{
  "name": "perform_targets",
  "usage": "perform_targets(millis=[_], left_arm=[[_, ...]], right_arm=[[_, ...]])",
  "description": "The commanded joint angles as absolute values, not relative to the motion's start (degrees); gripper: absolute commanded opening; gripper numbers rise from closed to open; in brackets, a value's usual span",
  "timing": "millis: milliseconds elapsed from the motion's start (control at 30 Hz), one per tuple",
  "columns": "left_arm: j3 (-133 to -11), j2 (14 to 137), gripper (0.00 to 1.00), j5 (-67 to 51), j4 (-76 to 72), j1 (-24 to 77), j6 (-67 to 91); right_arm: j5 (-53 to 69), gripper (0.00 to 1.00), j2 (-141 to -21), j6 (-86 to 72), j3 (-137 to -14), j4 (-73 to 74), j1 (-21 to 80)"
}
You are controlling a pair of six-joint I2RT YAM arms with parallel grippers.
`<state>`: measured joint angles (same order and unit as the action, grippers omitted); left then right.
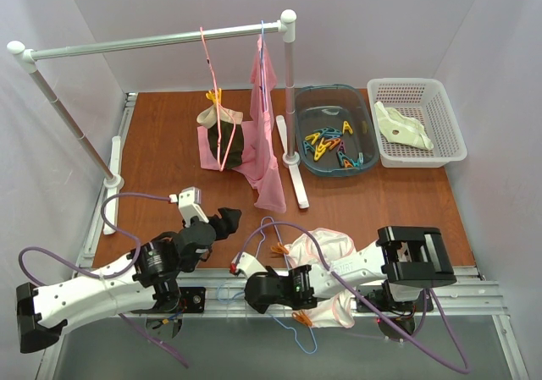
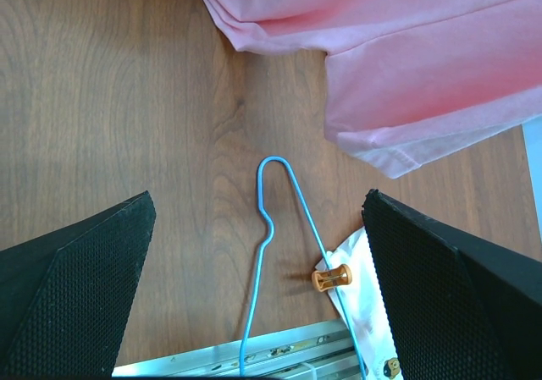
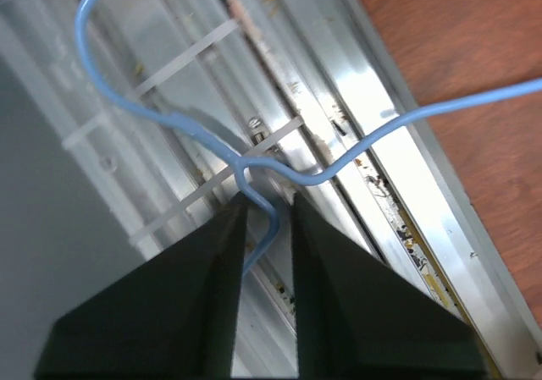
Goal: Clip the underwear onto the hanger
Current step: Clamp the underwear onto the hanger, then pick up the hanger at the center of the board.
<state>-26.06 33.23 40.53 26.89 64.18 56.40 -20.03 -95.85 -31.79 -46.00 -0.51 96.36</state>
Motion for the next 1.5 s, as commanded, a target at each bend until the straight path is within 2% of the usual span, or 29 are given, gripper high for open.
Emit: perform_targets(millis=[0, 167, 467, 900, 1067, 1233, 1367, 1467], left_arm=[[-28.12, 31.38, 0.9, 41.92, 30.14, 63.81, 55.02], [-29.62, 28.92, 0.9, 42.36, 31.2, 63.81, 54.23], [-36.47, 25.49, 0.9, 47.02, 36.03, 63.9, 51.42], [-41.75, 21.97, 0.9, 50.1, 40.52, 63.9, 48.0], [-40.52, 22.24, 0.85, 43.0, 30.97, 63.9, 37.55], [-36.66, 20.31, 0.8, 34.55, 20.07, 63.9, 28.5], [-32.88, 17.67, 0.69, 25.33, 12.32, 63.9, 22.52], [-30.94, 16.0, 0.64, 18.39, 7.48, 63.9, 19.18]], right_arm=[[-18.99, 0.15, -96.07, -34.63, -47.81, -0.53, 95.8], [-19.34, 0.01, -96.15, -35.51, -48.25, 1.39, 95.71], [-24.52, 0.01, -88.61, -36.04, -48.25, 6.15, 95.71], [-21.44, 0.01, -64.2, -35.42, -40.79, 6.94, 95.8], [-22.85, 0.01, -52.76, -33.41, -39.64, 6.77, 95.8], [-26.19, 0.01, -47.2, -28.05, -42.01, 3.88, 95.71], [-29.86, 0.01, -44.21, -24.7, -42.54, -2.28, 95.8], [-32.85, 0.01, -42.19, -22.86, -42.72, -4.99, 95.8]])
